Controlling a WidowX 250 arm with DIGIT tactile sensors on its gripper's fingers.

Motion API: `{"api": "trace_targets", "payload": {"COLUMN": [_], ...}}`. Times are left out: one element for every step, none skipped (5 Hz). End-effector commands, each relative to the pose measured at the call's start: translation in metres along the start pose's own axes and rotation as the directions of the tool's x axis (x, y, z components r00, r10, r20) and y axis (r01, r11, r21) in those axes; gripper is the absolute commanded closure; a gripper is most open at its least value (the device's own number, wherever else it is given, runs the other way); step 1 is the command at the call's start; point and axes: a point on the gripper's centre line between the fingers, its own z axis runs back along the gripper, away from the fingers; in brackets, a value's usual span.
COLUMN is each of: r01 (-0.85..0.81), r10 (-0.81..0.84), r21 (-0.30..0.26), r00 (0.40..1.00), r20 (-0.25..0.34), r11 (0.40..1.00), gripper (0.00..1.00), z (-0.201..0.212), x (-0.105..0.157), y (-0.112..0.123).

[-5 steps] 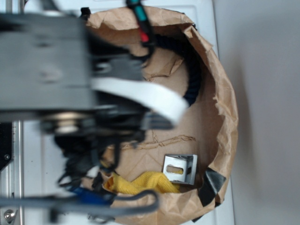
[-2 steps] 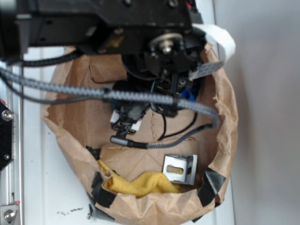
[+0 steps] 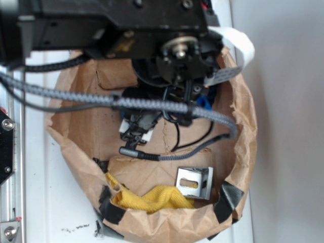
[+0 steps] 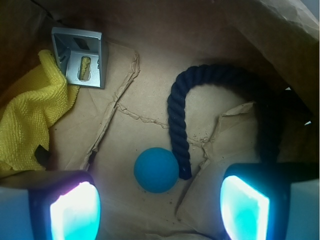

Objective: Grab the blue rope.

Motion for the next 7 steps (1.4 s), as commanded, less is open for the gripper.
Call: {"api": "trace_targets", "payload": {"r01": [-0.010, 0.017, 0.037, 0.043, 0.031, 0.011, 0.005], "r10": [0.007, -0.020, -0.032, -0.035, -0.023, -0.004, 0.006], "r21": [0.101, 0.183, 0.199, 0.180, 0.160, 0.135, 0.125], "r00": [1.000, 1.000, 0.999, 0.998, 0.998, 0.998, 0.996], "r20": [0.025, 0.015, -0.030, -0.049, -0.052, -0.056, -0.084], "r11": [0.995, 0.983, 0.979, 0.983, 0.987, 0.991, 0.992], "gripper": [0.00, 0.00, 0.00, 0.00, 0.00, 0.00, 0.00], "z": [-0.041, -0.075, -0.092, -0.101, -0.100, -0.097, -0.108], "x": [0.009, 0.018, 0.025, 0.039, 0.056, 0.064, 0.072], "y": [0.005, 0.004, -0.001, -0.001, 0.005, 0.007, 0.007]}}
